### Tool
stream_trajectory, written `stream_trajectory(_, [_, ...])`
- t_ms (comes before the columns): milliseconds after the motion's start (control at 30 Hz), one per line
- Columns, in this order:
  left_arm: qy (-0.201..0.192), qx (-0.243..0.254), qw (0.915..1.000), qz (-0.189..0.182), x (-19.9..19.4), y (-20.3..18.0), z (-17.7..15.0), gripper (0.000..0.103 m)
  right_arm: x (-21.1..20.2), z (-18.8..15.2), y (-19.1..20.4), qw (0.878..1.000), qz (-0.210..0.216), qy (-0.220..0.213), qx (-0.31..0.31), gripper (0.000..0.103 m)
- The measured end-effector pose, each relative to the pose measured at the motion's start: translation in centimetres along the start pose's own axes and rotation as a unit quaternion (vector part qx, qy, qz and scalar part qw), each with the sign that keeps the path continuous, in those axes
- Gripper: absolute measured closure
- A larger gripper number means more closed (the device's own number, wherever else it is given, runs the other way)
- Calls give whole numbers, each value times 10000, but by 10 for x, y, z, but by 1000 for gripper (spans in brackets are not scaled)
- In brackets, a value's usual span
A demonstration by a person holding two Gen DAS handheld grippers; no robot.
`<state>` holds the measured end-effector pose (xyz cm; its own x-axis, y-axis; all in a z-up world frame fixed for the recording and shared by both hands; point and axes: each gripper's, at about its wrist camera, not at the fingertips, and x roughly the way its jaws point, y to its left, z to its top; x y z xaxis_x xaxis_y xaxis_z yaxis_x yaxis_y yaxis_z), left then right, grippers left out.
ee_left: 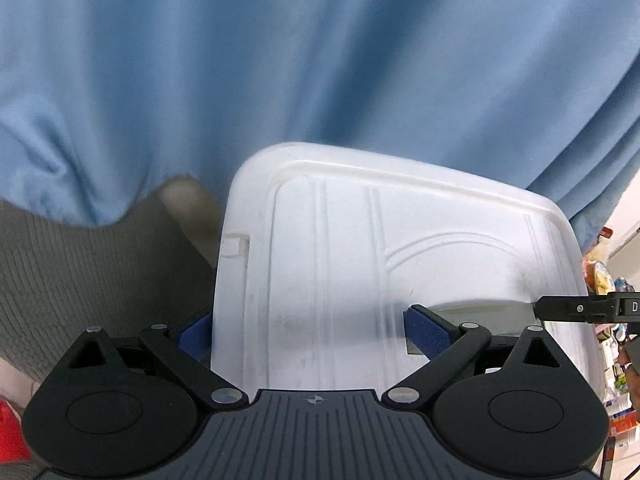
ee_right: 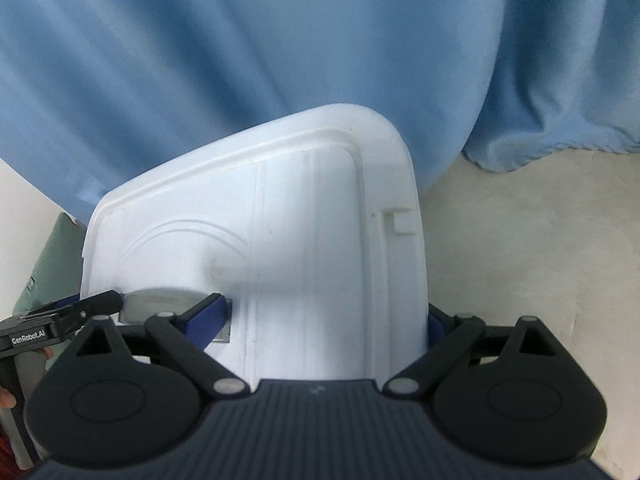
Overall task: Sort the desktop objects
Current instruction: 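Lift the white lid off the floor with both grippers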
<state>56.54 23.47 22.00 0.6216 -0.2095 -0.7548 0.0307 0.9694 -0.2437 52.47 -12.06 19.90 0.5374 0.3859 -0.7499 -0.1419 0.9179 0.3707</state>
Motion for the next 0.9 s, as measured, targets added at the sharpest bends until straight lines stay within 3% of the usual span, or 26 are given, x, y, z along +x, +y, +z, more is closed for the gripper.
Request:
stream_trajectory(367, [-325, 377, 9987, -140, -68, -44, -12, 4, -66, -37, -4, 9991, -24, -392, 162, 7])
stream_trajectory(900, [-333, 631, 9972, -221, -141, -94, -80, 4, -117, -111, -26, 9978, 22, -513, 416, 7])
